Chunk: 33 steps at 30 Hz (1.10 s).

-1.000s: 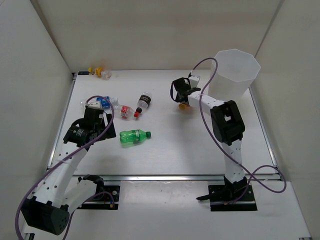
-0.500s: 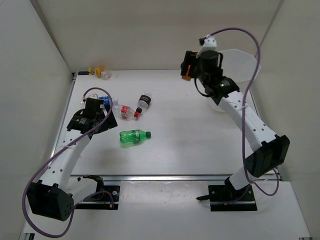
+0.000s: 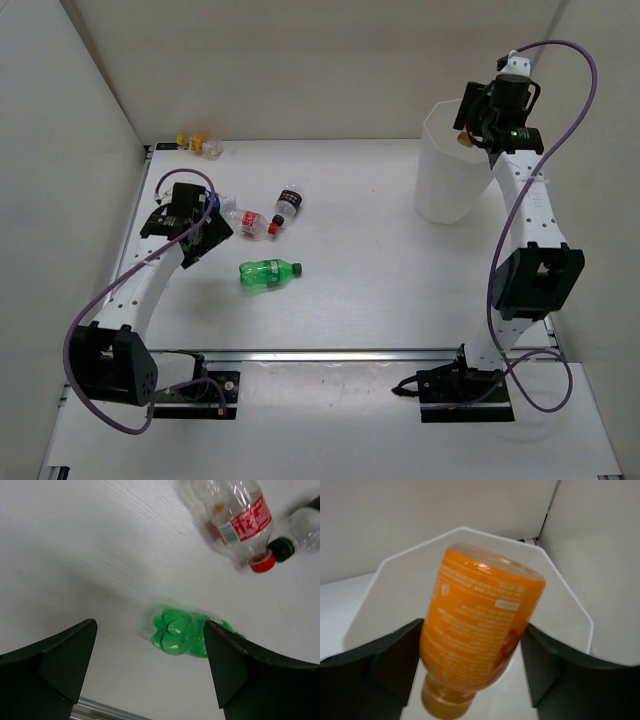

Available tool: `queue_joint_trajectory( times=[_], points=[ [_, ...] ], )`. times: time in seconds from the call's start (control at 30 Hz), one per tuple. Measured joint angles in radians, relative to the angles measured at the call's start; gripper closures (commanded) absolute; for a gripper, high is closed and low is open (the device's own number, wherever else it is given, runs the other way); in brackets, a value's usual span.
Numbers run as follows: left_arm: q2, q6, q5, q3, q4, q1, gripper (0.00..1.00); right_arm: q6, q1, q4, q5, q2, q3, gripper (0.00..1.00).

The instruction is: Put the plastic bottles in the bin

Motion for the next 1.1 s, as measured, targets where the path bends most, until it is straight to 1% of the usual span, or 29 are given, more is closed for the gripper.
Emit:
queue_joint_trajectory(
  times=[0.03, 0.1, 0.27, 0.43, 0.5, 0.57, 0.67, 0.77, 0.9, 1.1],
  points=[
    [0.005, -0.023, 0.0, 0.0, 0.006, 0.015, 0.01, -0.004, -0.012, -0.014, -0.017, 0.027, 0.018, 0.14],
    [0.008, -0.073, 0.0, 0.0, 0.034, 0.051, 0.01, -0.006, -0.022, -0.038, -0.039, 0.065, 0.038, 0.01],
    [0.029, -0.187, -0.035, 0.018, 0.109, 0.108, 0.01, -0.029, -0.013, -0.087, -0.089, 0.091, 0.083, 0.01],
    [0.119, -0.299, -0.102, 0.053, 0.195, 0.136, 0.01, -0.035, -0.008, -0.101, -0.169, 0.076, 0.15, 0.0],
    [0.169, -0.345, -0.124, 0.063, 0.214, 0.166, 0.02, -0.042, -0.007, -0.107, -0.192, 0.051, 0.15, 0.0],
    [0.232, -0.383, -0.148, 0.091, 0.219, 0.203, 0.01, -0.054, 0.0, -0.108, -0.203, 0.024, 0.148, 0.01],
    [0.336, -0.423, -0.16, 0.154, 0.233, 0.251, 0.01, -0.08, 0.023, -0.101, -0.19, -0.044, 0.112, 0.01],
    [0.435, -0.446, -0.166, 0.245, 0.234, 0.279, 0.01, -0.121, 0.071, -0.099, -0.137, -0.112, 0.071, 0.01],
    [0.509, -0.479, -0.155, 0.306, 0.256, 0.299, 0.01, -0.155, 0.109, -0.1, -0.086, -0.163, 0.054, 0.01],
    [0.608, -0.52, -0.107, 0.359, 0.251, 0.321, 0.01, -0.151, 0.061, -0.098, -0.05, -0.191, -0.006, 0.01]
  ],
)
